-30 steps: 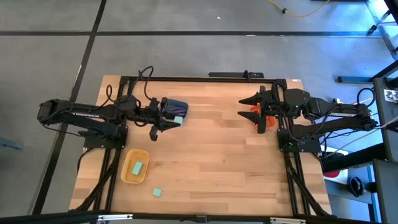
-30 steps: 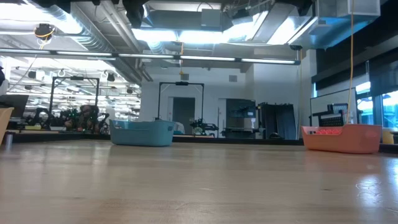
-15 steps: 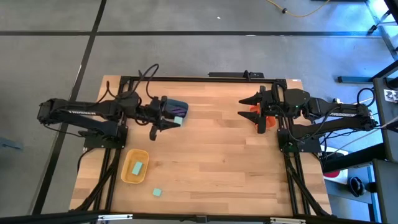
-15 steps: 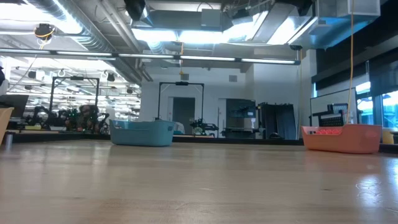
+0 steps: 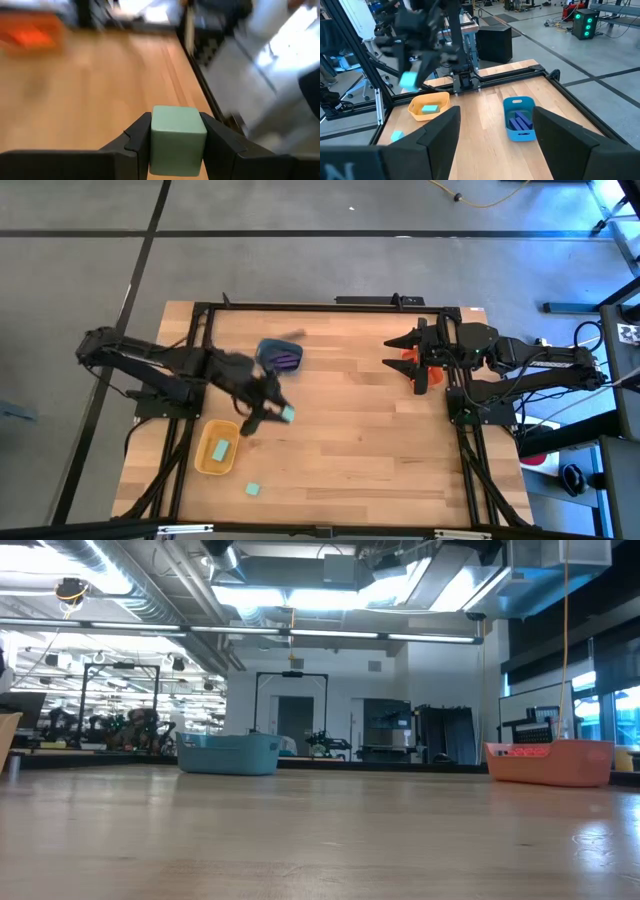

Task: Sort & place blocks by color
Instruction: Put the right blue block into the yellow bin

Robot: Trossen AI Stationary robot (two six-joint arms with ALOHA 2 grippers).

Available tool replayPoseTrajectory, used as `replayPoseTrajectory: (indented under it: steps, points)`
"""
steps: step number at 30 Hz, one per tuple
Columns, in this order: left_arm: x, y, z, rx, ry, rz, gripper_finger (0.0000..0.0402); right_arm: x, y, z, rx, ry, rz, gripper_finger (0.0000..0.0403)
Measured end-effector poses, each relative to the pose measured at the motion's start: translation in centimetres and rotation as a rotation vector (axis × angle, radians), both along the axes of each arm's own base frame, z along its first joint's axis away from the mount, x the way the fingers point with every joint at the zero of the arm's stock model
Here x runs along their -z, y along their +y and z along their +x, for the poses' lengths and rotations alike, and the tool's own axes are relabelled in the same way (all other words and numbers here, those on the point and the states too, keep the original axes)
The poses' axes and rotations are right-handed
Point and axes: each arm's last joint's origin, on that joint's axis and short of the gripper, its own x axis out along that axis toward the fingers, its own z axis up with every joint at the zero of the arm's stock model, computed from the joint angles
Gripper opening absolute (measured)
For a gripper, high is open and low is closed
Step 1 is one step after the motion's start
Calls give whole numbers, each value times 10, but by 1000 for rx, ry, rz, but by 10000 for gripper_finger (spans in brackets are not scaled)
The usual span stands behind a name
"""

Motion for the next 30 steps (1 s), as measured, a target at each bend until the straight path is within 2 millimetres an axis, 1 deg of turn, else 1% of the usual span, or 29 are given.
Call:
replayPoseTrajectory:
  steps: [4, 7, 10, 12, 14, 18, 23, 25, 28, 30]
  points:
    - [11, -32, 4, 93, 223, -2, 124, 0, 0, 0, 1, 0, 0, 250]
    - [25, -58, -2, 131, 378, -32, 124, 0, 0, 0, 1, 0, 0, 250]
    - [36, -80, -15, 132, 521, -28, 124, 0, 0, 0, 0, 0, 0, 250]
    - [45, -92, -26, 99, 610, 22, 124, 0, 0, 0, 0, 0, 0, 250]
    - [54, -99, -39, 60, 679, 91, 124, 0, 0, 0, 0, 0, -1, 250]
    - [82, -105, -57, 6, 778, 140, 124, 0, 0, 0, 0, 1, -4, 250]
    - [119, -96, -71, -59, 892, 201, 124, 0, 0, 0, 0, 2, -5, 250]
    - [128, -90, -73, -100, 907, 219, 124, 0, 0, 0, 0, 2, -5, 250]
    - [135, -85, -73, -181, 863, 278, 124, 0, 0, 0, 0, 3, -6, 250]
    - [142, -82, -77, -191, 870, 307, 124, 0, 0, 0, -1, 3, -7, 250]
